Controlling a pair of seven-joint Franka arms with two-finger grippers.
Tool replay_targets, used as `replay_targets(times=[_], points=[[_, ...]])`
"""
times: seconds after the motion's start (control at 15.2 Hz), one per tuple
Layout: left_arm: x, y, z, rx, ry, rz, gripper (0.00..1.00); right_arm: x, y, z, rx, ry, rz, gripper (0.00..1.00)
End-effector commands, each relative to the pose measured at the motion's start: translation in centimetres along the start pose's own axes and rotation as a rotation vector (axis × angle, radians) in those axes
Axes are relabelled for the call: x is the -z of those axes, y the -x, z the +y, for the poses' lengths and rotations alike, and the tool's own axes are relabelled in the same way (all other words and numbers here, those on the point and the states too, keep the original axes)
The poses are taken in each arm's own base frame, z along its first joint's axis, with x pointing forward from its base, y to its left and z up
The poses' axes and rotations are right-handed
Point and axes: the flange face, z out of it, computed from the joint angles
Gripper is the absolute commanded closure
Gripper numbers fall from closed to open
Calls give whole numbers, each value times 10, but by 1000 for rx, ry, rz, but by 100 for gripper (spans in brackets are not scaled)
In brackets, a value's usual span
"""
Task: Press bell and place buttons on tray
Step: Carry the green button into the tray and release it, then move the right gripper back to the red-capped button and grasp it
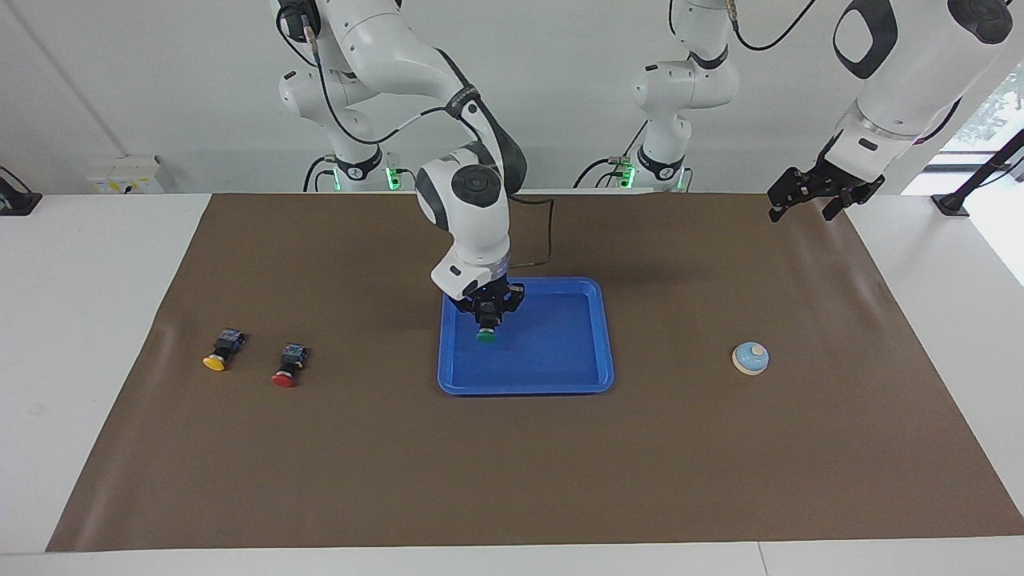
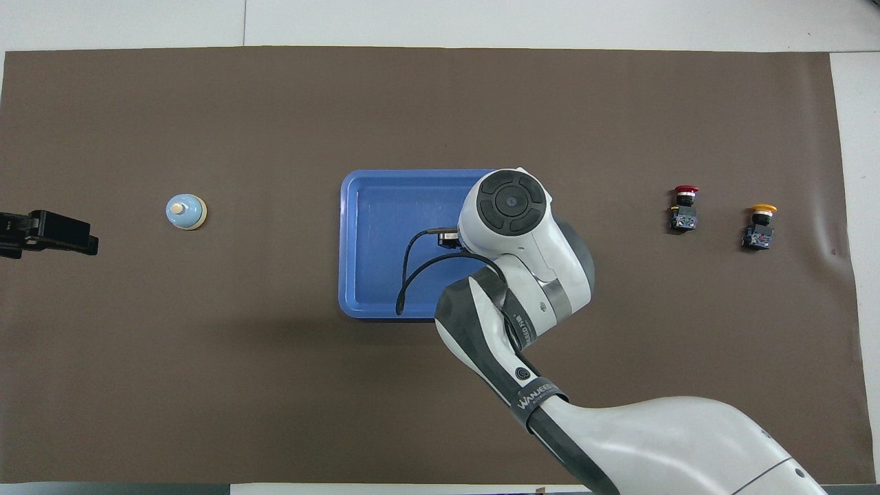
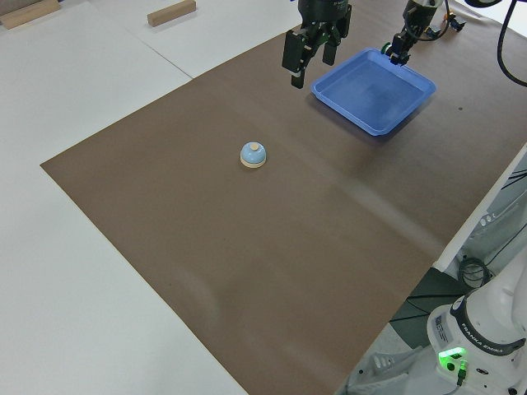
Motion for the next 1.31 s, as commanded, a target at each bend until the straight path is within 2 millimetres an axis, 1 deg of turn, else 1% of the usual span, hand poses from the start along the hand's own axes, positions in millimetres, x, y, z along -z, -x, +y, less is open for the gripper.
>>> replay_targets(times=[0.0, 0.2, 0.46, 0.53, 0.59, 0.66, 0.85, 0.92, 0.99, 1.12, 1.25], points=[[7, 2, -2, 5, 6, 2, 0, -14, -8, 7, -9, -15, 18, 100], [7, 2, -1, 4, 5, 2, 0, -25, -9, 7, -11, -17, 21, 100], [7, 2, -1, 4, 5, 2, 0, -27, -8, 9, -23, -8, 7, 100], [7, 2, -1, 4, 5, 2, 0, -26, -8, 9, -24, -8, 7, 69], [7, 2, -1, 4, 5, 2, 0, -26, -8, 9, -25, -8, 7, 17], [7, 2, -1, 4, 5, 2, 0, -26, -8, 9, -27, -6, 4, 0], [7, 2, -1, 4, 5, 2, 0, -16, -12, 16, -66, 10, -12, 0], [7, 2, -1, 4, 5, 2, 0, -3, -17, 25, -84, 12, -16, 0], [7, 2, -1, 4, 5, 2, 0, 8, -23, 42, -108, 18, -23, 0], [7, 2, -2, 5, 6, 2, 0, 38, -39, 74, -151, 18, -26, 0], [7, 2, -1, 4, 5, 2, 0, 64, -56, 119, -154, 13, -9, 0]])
